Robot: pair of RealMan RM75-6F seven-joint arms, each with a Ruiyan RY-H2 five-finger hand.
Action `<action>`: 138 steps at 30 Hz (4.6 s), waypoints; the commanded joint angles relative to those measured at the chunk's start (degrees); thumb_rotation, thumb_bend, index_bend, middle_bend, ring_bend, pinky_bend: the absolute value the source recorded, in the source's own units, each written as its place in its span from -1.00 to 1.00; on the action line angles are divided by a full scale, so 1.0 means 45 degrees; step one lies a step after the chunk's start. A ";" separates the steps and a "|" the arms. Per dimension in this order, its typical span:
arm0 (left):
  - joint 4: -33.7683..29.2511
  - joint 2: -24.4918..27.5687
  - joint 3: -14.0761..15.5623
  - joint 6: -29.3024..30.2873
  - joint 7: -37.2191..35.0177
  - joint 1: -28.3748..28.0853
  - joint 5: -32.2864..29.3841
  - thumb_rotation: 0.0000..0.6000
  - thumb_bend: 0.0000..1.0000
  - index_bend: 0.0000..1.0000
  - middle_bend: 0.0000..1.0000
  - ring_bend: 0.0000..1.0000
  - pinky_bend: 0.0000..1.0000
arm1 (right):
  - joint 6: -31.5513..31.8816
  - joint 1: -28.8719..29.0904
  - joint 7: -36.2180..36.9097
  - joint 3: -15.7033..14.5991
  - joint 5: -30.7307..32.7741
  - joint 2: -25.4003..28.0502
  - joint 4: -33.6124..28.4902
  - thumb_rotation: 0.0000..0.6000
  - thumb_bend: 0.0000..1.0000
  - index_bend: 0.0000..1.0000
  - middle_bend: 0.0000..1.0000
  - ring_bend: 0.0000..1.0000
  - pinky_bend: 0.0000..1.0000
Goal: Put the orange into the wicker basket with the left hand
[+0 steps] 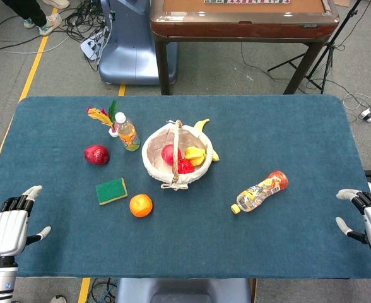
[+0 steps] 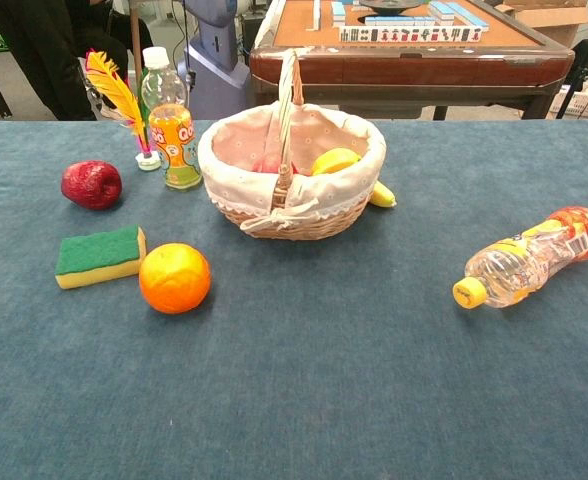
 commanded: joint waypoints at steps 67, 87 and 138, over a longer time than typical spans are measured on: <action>0.3750 -0.3816 -0.0446 -0.8395 -0.1505 -0.7214 -0.0094 1.00 -0.77 -0.67 -0.68 -0.52 -0.64 | 0.0351 -0.0278 0.0117 0.0193 0.0317 0.0339 0.0094 1.00 -0.47 -0.28 -0.35 -0.40 -0.16; 0.5361 -0.4393 -0.0703 -0.5348 -0.3912 -0.7029 0.1355 1.00 -0.77 0.02 -0.01 0.14 0.09 | 0.0154 -0.0203 0.0300 0.0181 0.0284 0.0182 0.0355 1.00 -0.47 -0.28 -0.35 -0.40 -0.16; 0.6452 -0.6229 -0.3653 -0.5752 -0.4930 -0.9295 -0.2449 1.00 -0.77 -1.00 -0.53 -0.33 -0.09 | 0.0217 -0.0295 0.0344 0.0116 0.0221 0.0181 0.0323 1.00 -0.47 -0.28 -0.35 -0.40 -0.16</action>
